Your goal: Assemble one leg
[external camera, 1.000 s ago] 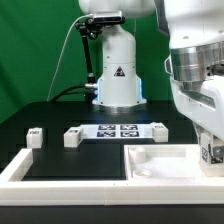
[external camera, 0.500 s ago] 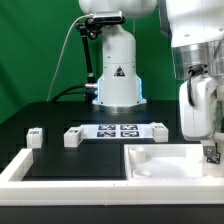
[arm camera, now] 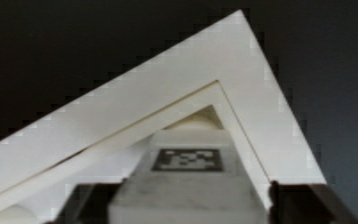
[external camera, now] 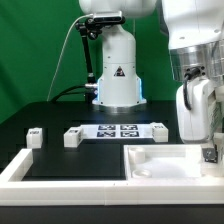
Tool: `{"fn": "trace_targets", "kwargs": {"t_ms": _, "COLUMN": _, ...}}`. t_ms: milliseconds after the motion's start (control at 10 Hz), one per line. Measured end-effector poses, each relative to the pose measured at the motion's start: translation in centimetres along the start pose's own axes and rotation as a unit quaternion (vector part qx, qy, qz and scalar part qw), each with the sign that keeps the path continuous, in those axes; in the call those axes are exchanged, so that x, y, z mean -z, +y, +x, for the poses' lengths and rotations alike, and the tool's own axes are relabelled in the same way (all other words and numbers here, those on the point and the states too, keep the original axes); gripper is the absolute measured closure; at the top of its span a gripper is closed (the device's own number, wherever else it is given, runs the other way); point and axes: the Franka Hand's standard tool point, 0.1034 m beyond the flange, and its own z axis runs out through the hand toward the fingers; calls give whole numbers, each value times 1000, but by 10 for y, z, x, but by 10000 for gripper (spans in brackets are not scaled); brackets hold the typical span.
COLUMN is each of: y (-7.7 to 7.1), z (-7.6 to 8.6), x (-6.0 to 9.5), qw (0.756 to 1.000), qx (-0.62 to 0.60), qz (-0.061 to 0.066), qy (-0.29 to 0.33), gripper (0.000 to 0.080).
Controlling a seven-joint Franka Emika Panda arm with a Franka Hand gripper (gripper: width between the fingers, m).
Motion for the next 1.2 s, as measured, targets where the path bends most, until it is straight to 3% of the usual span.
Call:
{"fn": "trace_targets", "kwargs": {"t_ms": 200, "y": 0, "z": 1, "x": 0, "qw": 998, "qx": 70, "qz": -8, "qy": 0, "gripper": 169}}
{"fn": "trace_targets", "kwargs": {"t_ms": 400, "y": 2, "z": 1, "x": 0, "qw": 987, "qx": 161, "qz": -17, "qy": 1, "gripper": 156}}
{"fn": "trace_targets", "kwargs": {"t_ms": 600, "y": 5, "z": 0, "x": 0, "qw": 959, "qx": 282, "qz": -23, "qy": 6, "gripper": 151}}
{"fn": "trace_targets", "kwargs": {"t_ms": 800, "y": 4, "z": 2, "x": 0, "qw": 920, "qx": 391, "qz": -27, "qy": 14, "gripper": 151}}
{"fn": "trace_targets", "kwargs": {"t_ms": 1200, "y": 3, "z": 1, "x": 1, "qw": 814, "qx": 579, "qz": -37, "qy": 34, "gripper": 151}}
